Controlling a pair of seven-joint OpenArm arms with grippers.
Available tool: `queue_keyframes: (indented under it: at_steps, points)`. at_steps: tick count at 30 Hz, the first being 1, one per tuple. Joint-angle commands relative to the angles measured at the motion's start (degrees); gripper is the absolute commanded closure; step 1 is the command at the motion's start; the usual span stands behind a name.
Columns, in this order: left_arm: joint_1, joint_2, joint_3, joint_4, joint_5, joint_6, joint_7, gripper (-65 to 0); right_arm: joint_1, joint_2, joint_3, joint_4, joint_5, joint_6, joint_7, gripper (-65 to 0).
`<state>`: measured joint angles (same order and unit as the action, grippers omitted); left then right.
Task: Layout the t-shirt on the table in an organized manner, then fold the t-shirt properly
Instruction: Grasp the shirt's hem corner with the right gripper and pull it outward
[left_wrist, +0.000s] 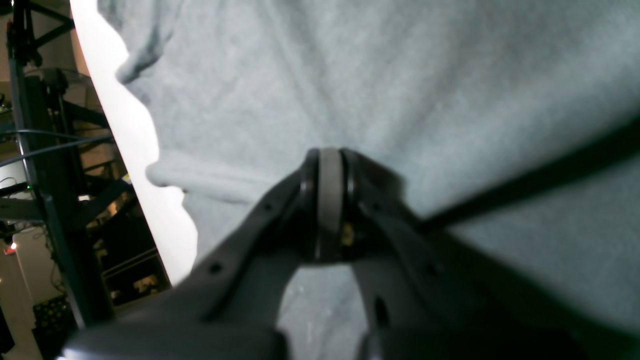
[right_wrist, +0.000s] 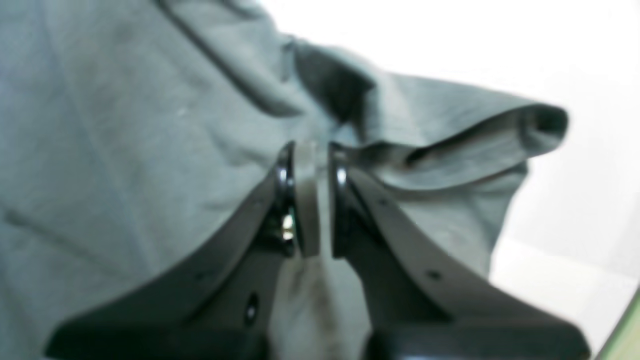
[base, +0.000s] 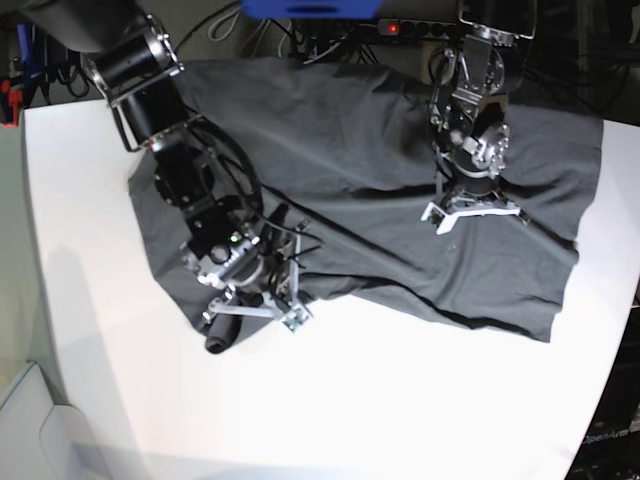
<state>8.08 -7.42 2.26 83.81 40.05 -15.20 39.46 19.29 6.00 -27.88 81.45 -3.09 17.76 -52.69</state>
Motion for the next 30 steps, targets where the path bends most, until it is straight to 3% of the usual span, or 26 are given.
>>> queue_keyframes:
  at_steps: [1, 12, 30]
  points:
    - [1.2, 0.3, 0.1, -1.3, -4.3, -4.4, 3.1, -0.2, 1.6, 0.1, 0.2, 0.7, -0.1, -0.3, 0.9, -6.1]
    - [1.1, 0.6, 0.1, -1.3, -4.3, -4.4, 3.0, -0.2, 7.0, 0.6, 0.4, -6.7, 0.1, -0.3, -0.1, -6.4]
    - [-0.5, 0.8, 0.4, -1.4, -4.4, -4.4, 3.0, -0.2, 8.2, 0.5, 1.8, -6.9, -0.1, -0.7, 0.1, -7.2]
